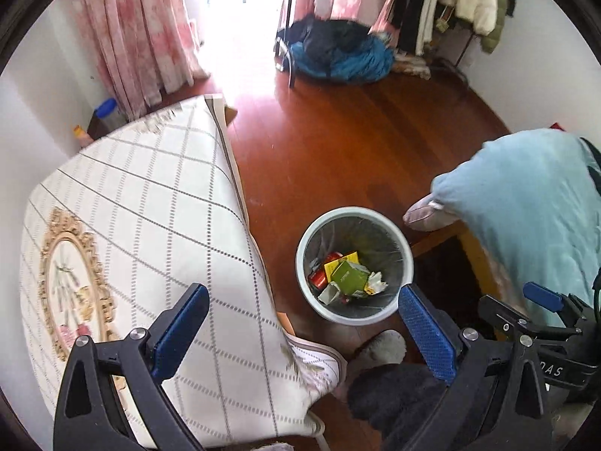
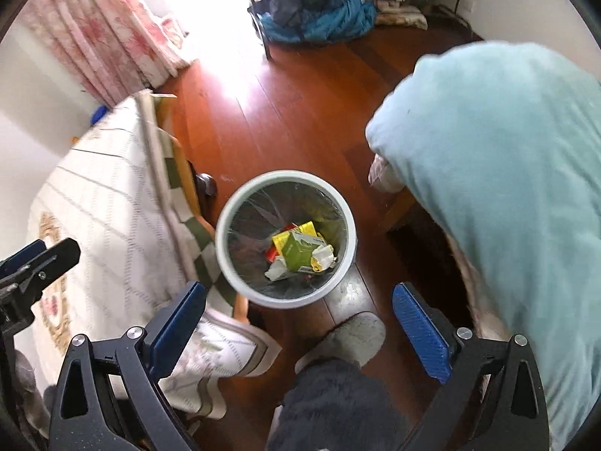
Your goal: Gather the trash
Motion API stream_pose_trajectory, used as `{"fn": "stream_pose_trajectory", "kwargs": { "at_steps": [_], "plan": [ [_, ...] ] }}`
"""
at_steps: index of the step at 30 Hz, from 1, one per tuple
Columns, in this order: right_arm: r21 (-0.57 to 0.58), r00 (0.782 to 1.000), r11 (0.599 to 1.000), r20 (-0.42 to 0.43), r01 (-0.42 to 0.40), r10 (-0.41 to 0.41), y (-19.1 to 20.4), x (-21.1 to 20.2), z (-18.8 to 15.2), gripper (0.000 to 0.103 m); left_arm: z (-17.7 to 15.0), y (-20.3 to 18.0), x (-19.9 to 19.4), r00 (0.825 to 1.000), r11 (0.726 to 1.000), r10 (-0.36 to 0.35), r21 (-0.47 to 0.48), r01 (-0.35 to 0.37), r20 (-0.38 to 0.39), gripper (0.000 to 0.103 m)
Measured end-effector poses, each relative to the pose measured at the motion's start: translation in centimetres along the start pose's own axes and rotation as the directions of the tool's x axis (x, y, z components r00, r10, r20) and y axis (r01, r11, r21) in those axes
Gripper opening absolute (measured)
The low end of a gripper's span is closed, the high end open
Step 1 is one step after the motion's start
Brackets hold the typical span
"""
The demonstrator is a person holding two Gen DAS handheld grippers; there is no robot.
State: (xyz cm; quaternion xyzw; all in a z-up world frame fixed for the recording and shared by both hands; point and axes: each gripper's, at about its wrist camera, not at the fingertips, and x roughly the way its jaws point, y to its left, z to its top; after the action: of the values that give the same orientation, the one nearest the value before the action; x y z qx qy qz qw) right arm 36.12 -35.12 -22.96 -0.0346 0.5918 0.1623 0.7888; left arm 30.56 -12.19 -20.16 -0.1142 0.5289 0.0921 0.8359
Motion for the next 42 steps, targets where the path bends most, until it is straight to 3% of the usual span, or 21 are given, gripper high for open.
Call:
{"fn": "stream_pose_trajectory", "kwargs": {
  "at_steps": [8, 22, 31, 42],
  "plan": [
    [-0.05, 0.99, 0.996, 0.12, -0.069, 0.075, 2.4, -10.7, -3.0, 0.101, -2.4, 1.1, -9.1, 0.992, 0.998, -0.058, 0.017, 0.056, 0.112, 0.103],
    [-0.139, 0.937, 0.971, 0.266, -0.197, 0.228, 4.8, -24.1, -6.9, 0.101, -5.3, 3.2, -19.4, 0.958, 0.985, -0.169, 0.018, 0.17, 0.232, 0.103],
    [-0.185, 0.905, 0.952, 0.309, -0.244, 0.292, 5.9, -29.1, -8.4, 0.103, -6.3, 3.9, -23.1, 0.931, 0.978, -0.206, 0.04, 0.204, 0.301, 0.103],
    [-0.198, 0.901, 0.946, 0.307, -0.256, 0.308, 6.4, -30.8, -9.2, 0.103, -7.0, 4.5, -25.0, 0.916, 0.969, -0.245, 0.052, 0.241, 0.318, 0.103]
  ]
}}
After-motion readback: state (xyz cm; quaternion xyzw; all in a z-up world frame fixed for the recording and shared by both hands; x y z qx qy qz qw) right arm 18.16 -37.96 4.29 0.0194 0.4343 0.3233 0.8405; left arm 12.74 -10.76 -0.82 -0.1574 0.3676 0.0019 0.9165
